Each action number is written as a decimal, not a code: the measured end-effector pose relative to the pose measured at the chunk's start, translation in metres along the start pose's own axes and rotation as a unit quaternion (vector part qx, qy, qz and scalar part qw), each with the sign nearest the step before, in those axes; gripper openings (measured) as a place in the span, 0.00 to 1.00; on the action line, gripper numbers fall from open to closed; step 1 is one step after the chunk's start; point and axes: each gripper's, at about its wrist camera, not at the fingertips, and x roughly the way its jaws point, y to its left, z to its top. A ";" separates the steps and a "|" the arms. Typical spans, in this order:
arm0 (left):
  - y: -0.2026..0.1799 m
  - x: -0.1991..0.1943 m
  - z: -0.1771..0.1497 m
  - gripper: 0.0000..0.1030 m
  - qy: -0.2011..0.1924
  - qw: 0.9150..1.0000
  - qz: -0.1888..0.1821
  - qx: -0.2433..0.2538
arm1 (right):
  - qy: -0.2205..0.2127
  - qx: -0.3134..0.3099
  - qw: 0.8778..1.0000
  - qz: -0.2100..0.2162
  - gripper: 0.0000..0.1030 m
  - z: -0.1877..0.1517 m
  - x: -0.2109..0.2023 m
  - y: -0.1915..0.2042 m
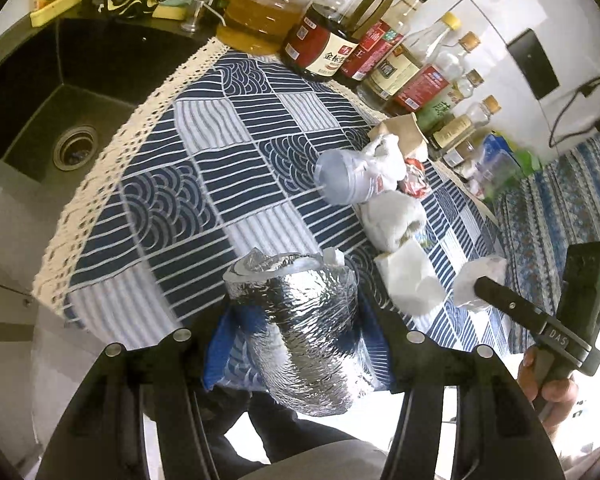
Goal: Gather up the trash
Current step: 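Carry the foil item and plastic bag down over the black trash bin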
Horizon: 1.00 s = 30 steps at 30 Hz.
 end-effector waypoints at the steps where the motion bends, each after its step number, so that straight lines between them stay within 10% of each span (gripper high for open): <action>1: 0.003 -0.004 -0.005 0.53 0.000 1.000 -0.001 0.004 | 0.006 -0.003 1.000 0.004 0.52 -0.006 0.005 0.011; 16: 0.072 -0.032 -0.073 0.53 0.026 1.000 -0.009 -0.014 | 0.078 -0.055 0.995 0.030 0.52 -0.088 0.068 0.115; 30: 0.117 0.009 -0.124 0.53 0.089 0.995 -0.005 -0.047 | 0.145 -0.060 0.988 0.010 0.52 -0.153 0.133 0.122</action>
